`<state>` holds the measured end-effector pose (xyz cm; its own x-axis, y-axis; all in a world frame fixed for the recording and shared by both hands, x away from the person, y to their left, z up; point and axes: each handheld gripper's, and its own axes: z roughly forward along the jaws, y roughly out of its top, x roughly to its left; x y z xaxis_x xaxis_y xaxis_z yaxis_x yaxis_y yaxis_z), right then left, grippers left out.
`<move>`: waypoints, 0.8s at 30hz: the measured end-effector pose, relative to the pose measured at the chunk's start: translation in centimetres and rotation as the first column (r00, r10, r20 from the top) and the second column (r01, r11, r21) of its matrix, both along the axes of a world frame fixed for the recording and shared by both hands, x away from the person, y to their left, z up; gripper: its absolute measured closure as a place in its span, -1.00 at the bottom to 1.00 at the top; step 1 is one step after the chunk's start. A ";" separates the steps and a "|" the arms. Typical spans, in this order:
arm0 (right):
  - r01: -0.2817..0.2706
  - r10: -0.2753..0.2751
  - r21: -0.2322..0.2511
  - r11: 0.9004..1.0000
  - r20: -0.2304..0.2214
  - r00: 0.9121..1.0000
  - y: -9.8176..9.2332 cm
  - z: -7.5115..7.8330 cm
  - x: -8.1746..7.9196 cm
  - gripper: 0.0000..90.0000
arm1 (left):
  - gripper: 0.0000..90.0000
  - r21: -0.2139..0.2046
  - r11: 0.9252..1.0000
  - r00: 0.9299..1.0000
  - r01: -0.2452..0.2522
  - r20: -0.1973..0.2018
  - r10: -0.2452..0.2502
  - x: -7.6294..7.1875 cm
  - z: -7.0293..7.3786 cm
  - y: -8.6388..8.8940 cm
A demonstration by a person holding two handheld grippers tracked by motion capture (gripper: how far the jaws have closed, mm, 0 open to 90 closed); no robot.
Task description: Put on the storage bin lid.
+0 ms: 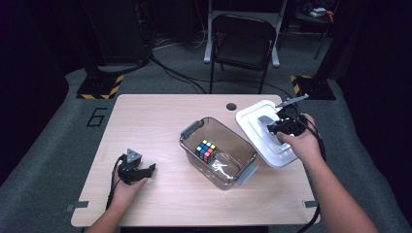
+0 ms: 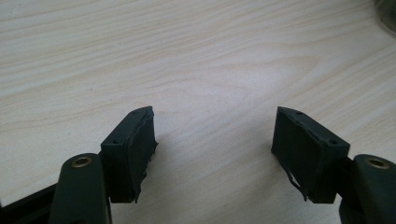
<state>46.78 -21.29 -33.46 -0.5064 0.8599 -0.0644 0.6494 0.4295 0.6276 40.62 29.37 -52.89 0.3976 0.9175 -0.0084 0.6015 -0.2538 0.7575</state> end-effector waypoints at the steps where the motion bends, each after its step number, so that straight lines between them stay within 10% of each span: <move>1: -0.003 0.003 0.000 1.000 0.000 1.000 0.2 0.0 0.0 0.49 | -0.34 0.000 1.000 1.000 0.000 0.000 0.000 0.0 0.0 0.0; 24: -0.142 0.142 0.015 0.990 -0.007 0.990 6.0 0.2 -0.7 0.49 | -0.33 0.000 1.000 1.000 0.000 0.000 0.000 0.0 0.0 0.0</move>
